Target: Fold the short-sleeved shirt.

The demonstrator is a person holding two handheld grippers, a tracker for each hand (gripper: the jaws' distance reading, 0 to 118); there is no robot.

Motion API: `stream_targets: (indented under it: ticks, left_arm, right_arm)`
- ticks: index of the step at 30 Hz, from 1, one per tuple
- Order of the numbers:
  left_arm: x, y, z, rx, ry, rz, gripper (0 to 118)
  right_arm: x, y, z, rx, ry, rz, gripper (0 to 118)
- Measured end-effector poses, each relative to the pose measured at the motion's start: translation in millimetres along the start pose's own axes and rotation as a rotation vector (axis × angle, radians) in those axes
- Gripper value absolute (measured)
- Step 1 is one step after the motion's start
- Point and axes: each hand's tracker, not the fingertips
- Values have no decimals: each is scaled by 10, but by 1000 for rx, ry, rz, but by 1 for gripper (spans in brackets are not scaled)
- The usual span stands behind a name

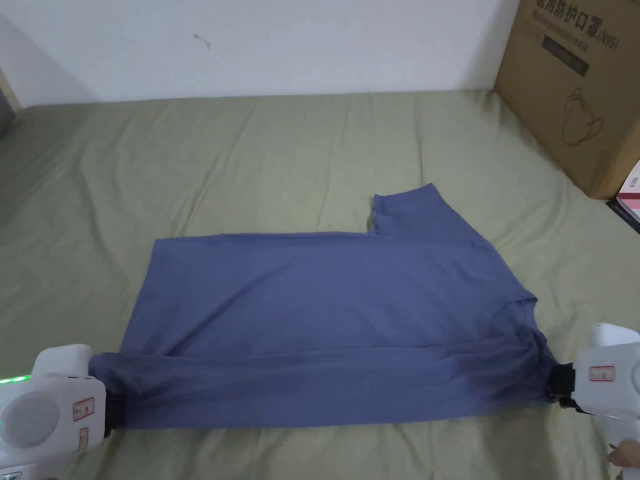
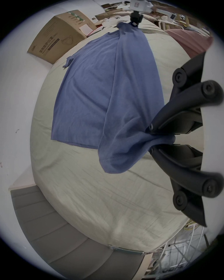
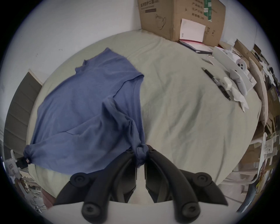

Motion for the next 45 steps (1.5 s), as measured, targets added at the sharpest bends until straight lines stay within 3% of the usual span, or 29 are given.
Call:
stream_targets:
  ticks: [4,12,16,17,18,19,20,23,24,26,27,29,34,42,45]
  left_arm:
    - [-2,-115,176,-3,11,-32,9]
    - [-67,-585,213,-43,60,-52,10]
    - [-19,-598,161,-68,85,-47,33]
    - [-6,-568,182,-57,101,-52,58]
    - [10,-523,220,-48,93,-55,95]
    - [21,-469,267,-31,89,-53,110]
    - [41,-383,345,14,76,-45,110]
    - [124,-113,507,84,49,-12,99]
    - [152,-32,542,113,22,-8,76]
    - [225,97,543,130,4,5,13]
    - [279,142,495,132,10,0,3]
    - [375,214,407,128,14,-13,2]
    - [518,376,132,80,-8,-31,0]
    - [697,825,-166,75,-14,-36,0]
    - [750,938,-223,80,-9,-52,0]
  right_arm:
    - [119,-123,217,12,36,-27,9]
    - [235,-777,215,-56,0,-4,9]
    - [151,-762,236,-36,-45,32,29]
    - [96,-714,287,-16,-84,73,50]
    - [49,-667,345,16,-86,118,76]
    - [-1,-605,410,43,-76,144,82]
    - [-68,-505,480,62,-80,164,82]
    - [-257,-262,624,129,-34,181,79]
    - [-313,-178,644,138,-16,183,66]
    - [-444,-87,631,156,-4,192,5]
    - [-488,-56,594,150,-3,185,1]
    - [-563,24,438,95,69,176,0]
    - [-733,216,102,63,50,186,0]
    - [-1010,1441,-510,83,56,212,2]
    - [-1066,1913,-853,51,65,201,31]
